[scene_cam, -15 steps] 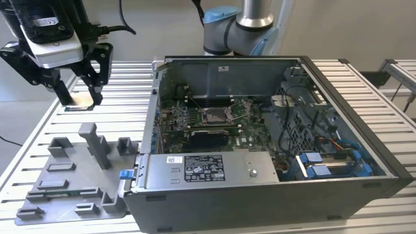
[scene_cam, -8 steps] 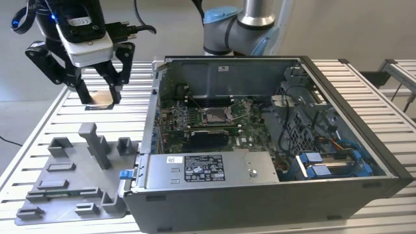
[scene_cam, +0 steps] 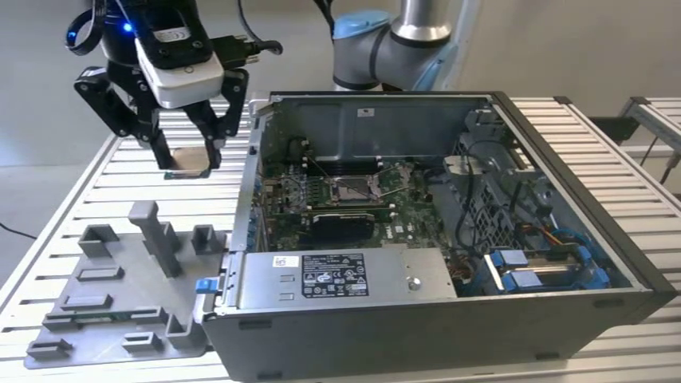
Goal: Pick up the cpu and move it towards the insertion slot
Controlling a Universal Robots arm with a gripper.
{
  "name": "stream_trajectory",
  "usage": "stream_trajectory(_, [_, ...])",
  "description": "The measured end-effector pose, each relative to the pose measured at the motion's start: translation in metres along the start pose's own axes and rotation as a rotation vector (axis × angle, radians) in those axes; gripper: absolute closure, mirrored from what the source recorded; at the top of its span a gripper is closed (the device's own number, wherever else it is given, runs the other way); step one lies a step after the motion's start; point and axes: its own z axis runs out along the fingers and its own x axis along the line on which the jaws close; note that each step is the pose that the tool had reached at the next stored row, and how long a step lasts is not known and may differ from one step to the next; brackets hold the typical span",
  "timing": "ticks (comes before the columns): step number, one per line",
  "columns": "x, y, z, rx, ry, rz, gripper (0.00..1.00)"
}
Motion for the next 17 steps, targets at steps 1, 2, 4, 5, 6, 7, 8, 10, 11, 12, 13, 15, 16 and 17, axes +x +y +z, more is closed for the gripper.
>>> stream_trajectory(1, [-0.0034,0.0001,-0.0001,0.0000,0.0000,0.000,1.00])
stream_trajectory(2, [-0.0070,0.0001,-0.0002,0.0000,0.0000,0.000,1.00])
stream_trajectory(4, [-0.0139,0.0003,-0.0003,0.0000,0.0000,0.000,1.00])
stream_trajectory(5, [-0.0172,0.0004,-0.0004,0.0000,0.0000,0.000,1.00])
stream_trajectory(6, [-0.0206,0.0004,-0.0005,0.0000,0.0000,0.000,1.00])
stream_trajectory(7, [-0.0240,0.0005,-0.0006,0.0000,0.0000,0.000,1.00])
stream_trajectory(8, [-0.0273,0.0005,-0.0006,0.0000,0.0000,0.000,1.00])
stream_trajectory(10, [-0.0342,0.0007,-0.0009,0.0001,0.0001,0.000,1.00])
stream_trajectory(11, [-0.0374,0.0007,-0.0009,0.0000,0.0000,0.000,1.00])
stream_trajectory(12, [-0.0404,0.0008,-0.0010,0.0000,0.0000,0.000,1.00])
stream_trajectory(13, [-0.0434,0.0008,-0.0010,0.0000,0.0000,0.000,1.00])
stream_trajectory(15, [-0.0492,0.0008,-0.0012,0.0000,0.0000,0.000,1.00])
stream_trajectory(16, [-0.0518,0.0009,-0.0013,0.0000,0.0001,0.000,1.00])
stream_trajectory(17, [-0.0544,0.0009,-0.0013,0.0000,0.0000,0.000,1.00])
